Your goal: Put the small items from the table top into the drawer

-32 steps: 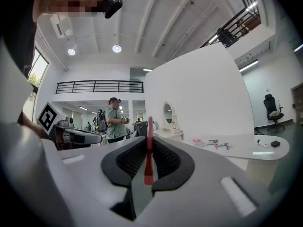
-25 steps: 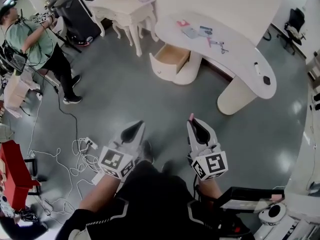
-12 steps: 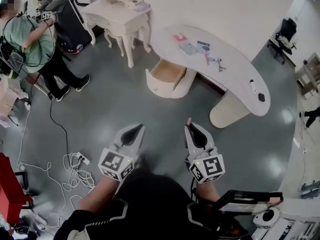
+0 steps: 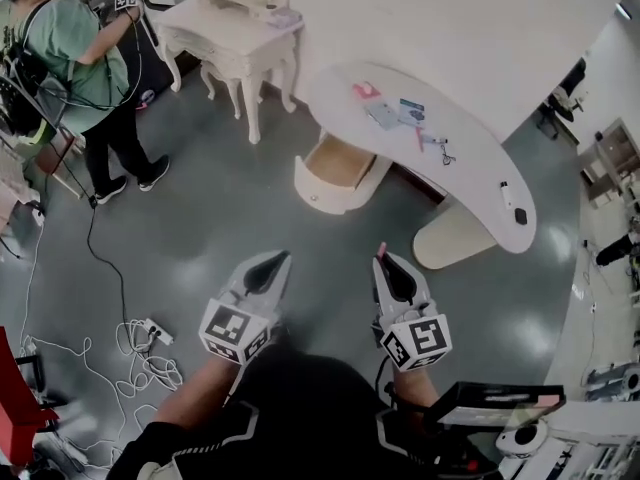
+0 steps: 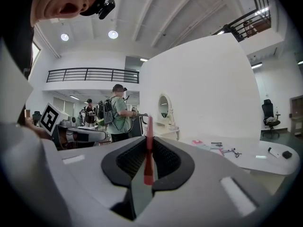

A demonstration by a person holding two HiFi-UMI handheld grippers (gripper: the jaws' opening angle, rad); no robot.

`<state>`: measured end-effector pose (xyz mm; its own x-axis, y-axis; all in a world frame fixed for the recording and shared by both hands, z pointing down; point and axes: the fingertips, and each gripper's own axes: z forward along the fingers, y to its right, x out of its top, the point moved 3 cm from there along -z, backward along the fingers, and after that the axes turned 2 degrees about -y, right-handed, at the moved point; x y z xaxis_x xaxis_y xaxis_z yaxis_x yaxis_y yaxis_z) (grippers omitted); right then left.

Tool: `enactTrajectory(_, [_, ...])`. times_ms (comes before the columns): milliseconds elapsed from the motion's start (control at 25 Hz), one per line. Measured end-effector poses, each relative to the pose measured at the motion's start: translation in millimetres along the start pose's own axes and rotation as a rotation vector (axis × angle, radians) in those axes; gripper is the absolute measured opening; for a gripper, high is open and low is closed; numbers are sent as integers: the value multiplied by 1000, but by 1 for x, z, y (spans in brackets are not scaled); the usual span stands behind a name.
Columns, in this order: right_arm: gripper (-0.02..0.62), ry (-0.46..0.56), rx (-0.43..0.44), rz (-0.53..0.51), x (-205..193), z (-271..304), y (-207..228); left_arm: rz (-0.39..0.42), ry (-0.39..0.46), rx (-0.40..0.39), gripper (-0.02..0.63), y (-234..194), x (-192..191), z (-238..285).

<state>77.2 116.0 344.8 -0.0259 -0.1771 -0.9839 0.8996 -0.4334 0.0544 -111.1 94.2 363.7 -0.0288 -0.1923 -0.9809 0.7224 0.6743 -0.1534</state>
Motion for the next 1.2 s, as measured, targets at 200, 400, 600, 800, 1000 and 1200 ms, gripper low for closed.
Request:
enactTrajectory(200, [48,-17,-25,-15,6,24,-3,-12,9,-23,0,-27,0,9])
enactTrajectory(400, [48,-33,-42,-15,11,44,6,-34,4,-27,0,-47,-1,22])
enactTrajectory(600, [47,-40,-38,-10,10,67,26,-41,-8,-17,0,-61,-4,47])
enactTrajectory(800, [48,-17,-15,-7,13,93,61,-11,-7,2,0,-69,4,83])
enactTrajectory(1000, [48,8,5,-12,27,120,104,28,3,38,0,-78,26,125])
enactTrajectory(1200, [46,28,1,-5,37,138,154,57,-3,61,0,-83,39,176])
